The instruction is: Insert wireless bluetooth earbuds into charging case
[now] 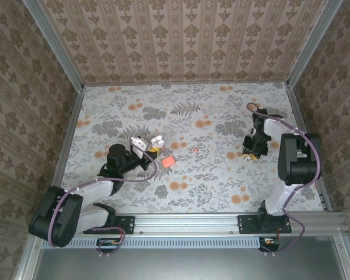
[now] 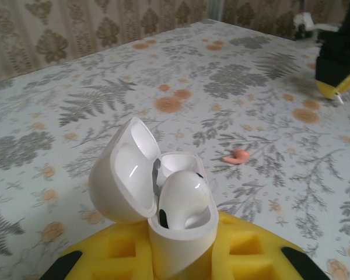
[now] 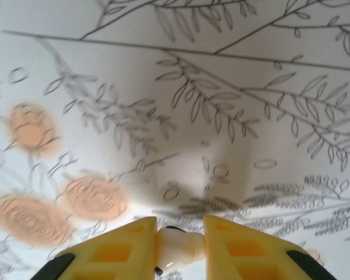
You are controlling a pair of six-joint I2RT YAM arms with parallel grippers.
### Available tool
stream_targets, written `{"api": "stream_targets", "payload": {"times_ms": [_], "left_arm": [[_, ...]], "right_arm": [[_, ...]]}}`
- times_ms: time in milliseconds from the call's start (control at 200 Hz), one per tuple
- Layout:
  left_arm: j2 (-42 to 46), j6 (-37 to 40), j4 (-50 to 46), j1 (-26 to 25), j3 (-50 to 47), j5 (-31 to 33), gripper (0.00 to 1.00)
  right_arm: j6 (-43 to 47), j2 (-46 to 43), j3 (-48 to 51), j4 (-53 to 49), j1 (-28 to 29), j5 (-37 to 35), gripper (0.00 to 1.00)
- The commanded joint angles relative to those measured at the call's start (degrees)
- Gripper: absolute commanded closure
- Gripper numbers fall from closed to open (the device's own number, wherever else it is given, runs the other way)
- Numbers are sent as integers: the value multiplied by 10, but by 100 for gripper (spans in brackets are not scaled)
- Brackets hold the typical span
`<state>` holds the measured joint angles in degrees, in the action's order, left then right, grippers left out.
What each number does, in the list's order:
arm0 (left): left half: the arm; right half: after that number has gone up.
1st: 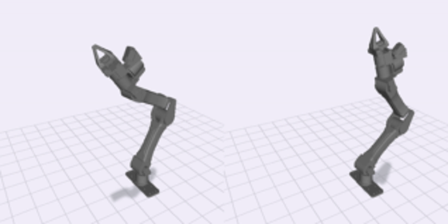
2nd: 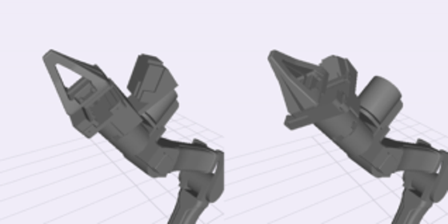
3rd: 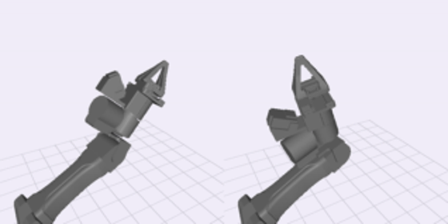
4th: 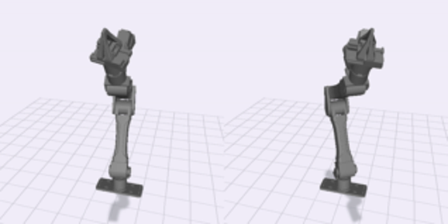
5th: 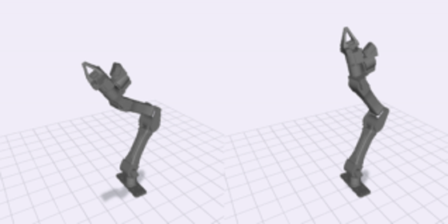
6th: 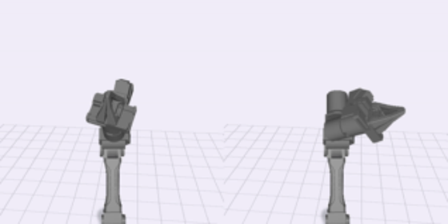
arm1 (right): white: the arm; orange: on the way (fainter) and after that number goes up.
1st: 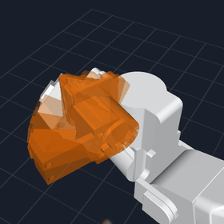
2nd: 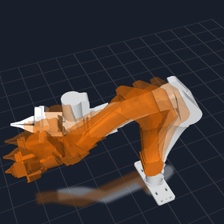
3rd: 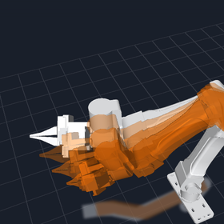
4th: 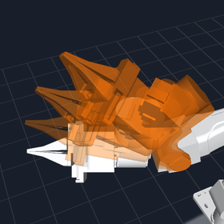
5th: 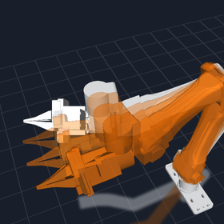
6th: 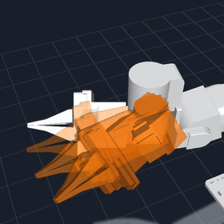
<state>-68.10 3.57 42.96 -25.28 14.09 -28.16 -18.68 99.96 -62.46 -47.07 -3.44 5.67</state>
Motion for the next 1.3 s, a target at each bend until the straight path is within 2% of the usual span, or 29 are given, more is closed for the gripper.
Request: {"api": "stream_targets", "payload": {"times_ms": [0,160,425,610,840,1295], "left_arm": [[-21,44,37,-40,19,-35,98],[-105,51,138,-81,28,-36,98],[-266,13,313,-117,68,-34,99],[-311,14,312,-143,106,-32,99],[-334,9,311,-151,134,-34,99],[-339,-9,311,-161,147,-33,99]], "right_arm": [[-15,-68,21,26,10,44,75],[-36,-153,58,80,41,84,75],[-81,-278,123,229,158,84,76],[-114,-320,176,355,219,79,77],[-124,-331,203,443,279,67,77],[-126,-286,198,516,333,47,76]]}}
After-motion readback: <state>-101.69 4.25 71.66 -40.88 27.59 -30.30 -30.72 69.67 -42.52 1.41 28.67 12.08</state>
